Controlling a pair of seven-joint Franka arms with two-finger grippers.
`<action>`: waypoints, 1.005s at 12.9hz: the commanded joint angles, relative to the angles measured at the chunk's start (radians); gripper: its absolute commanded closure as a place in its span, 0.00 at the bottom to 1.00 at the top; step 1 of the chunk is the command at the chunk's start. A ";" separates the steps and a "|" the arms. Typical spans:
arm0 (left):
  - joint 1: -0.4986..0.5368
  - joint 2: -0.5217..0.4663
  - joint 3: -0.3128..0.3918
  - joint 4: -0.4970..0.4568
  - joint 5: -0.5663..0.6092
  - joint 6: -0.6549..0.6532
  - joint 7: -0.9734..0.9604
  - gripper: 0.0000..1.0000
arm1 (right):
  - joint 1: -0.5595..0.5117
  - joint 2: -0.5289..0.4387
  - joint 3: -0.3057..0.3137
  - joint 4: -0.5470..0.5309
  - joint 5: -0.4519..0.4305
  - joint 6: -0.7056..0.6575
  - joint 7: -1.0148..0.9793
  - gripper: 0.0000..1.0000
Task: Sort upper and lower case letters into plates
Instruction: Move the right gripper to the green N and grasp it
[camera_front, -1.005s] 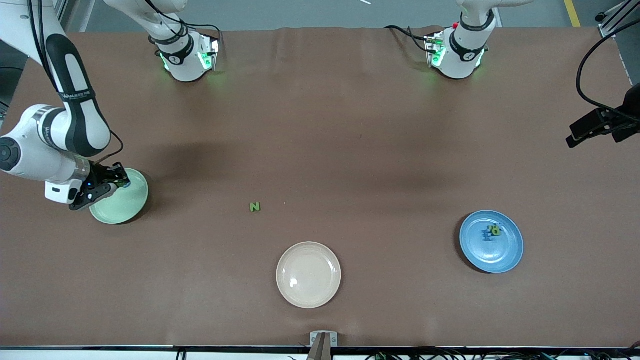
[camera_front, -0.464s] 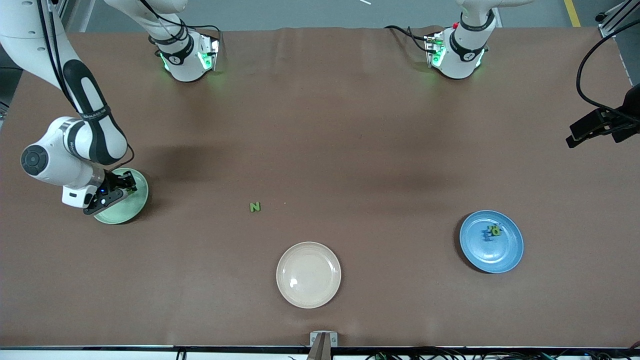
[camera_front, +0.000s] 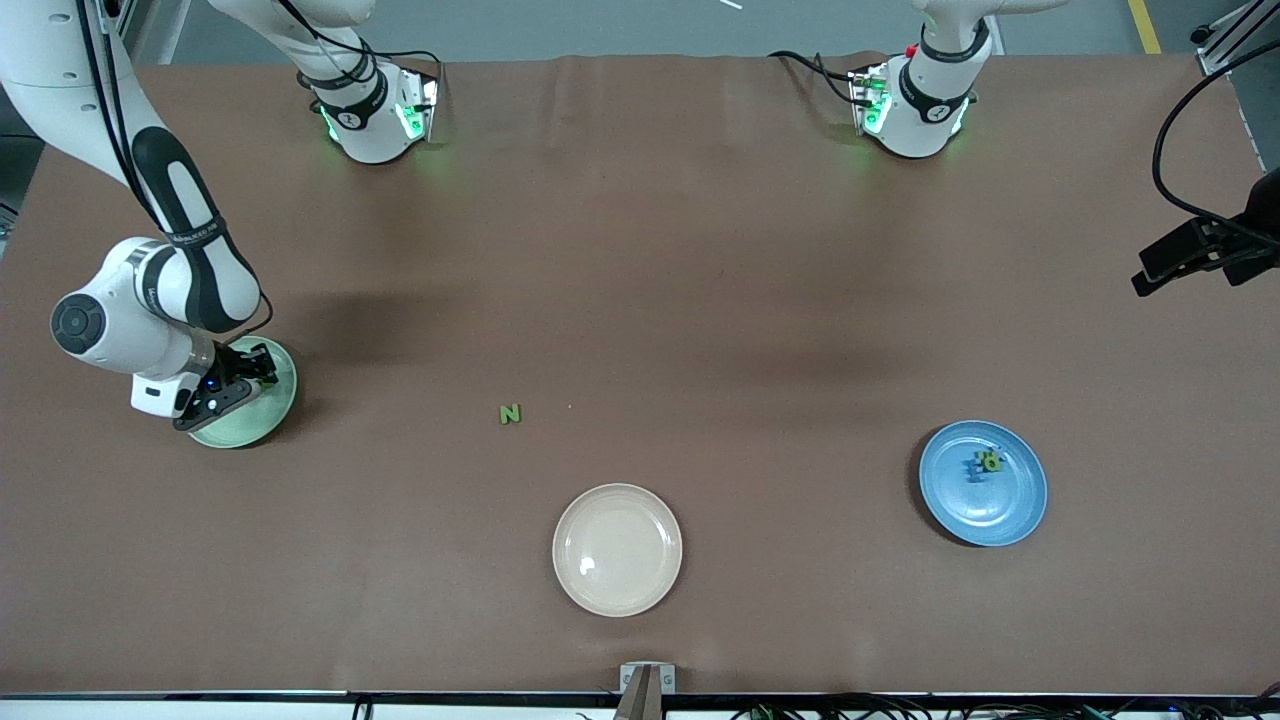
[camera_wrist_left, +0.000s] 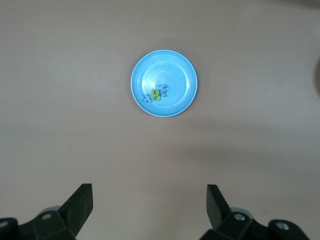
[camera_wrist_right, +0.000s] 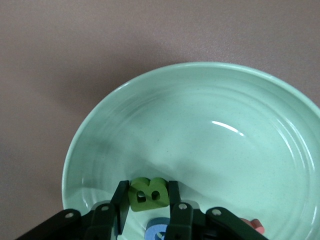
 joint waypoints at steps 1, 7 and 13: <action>-0.001 0.006 0.001 0.014 0.005 -0.002 0.017 0.00 | -0.023 -0.030 0.021 0.003 -0.009 -0.024 0.001 0.02; -0.008 0.001 -0.002 0.014 -0.001 0.000 0.017 0.00 | 0.112 -0.221 0.022 0.166 -0.012 -0.479 0.292 0.02; 0.002 -0.002 0.001 0.020 0.007 0.000 0.017 0.00 | 0.461 -0.311 0.027 0.167 -0.011 -0.565 0.904 0.02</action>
